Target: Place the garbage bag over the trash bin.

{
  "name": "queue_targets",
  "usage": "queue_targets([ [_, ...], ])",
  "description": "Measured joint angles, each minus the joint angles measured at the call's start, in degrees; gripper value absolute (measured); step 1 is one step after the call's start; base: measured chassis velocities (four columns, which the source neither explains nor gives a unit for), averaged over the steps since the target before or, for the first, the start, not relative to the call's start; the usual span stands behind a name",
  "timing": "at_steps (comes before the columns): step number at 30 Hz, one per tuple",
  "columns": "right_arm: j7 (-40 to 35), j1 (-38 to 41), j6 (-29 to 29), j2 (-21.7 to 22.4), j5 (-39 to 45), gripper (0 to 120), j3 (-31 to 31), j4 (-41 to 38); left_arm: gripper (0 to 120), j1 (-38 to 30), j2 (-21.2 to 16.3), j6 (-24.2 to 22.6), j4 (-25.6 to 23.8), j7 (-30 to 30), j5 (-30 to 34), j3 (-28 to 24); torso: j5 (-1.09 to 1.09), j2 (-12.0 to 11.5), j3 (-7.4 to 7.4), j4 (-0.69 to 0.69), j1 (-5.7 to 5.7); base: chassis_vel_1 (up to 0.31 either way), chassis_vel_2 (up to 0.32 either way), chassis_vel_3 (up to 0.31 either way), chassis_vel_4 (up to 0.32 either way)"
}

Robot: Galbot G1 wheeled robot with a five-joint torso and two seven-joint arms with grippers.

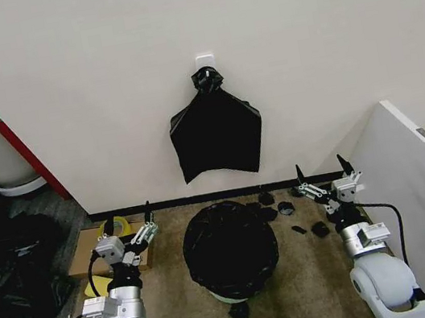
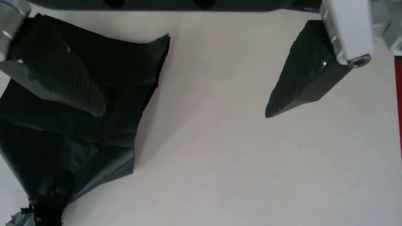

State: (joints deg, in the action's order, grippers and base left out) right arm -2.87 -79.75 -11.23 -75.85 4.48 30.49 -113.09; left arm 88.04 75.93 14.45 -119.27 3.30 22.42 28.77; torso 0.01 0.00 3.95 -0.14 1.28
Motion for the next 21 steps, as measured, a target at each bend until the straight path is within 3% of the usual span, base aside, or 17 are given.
queue_targets([
  [21,0.02,0.00,-0.40,0.04,0.80,100,0.82,-0.20,100,-0.28,-0.56,0.43,-1.06,0.39,1.32,1.60,0.00,0.00,0.00,0.00,0.00,0.000,0.000,0.000,0.000],
])
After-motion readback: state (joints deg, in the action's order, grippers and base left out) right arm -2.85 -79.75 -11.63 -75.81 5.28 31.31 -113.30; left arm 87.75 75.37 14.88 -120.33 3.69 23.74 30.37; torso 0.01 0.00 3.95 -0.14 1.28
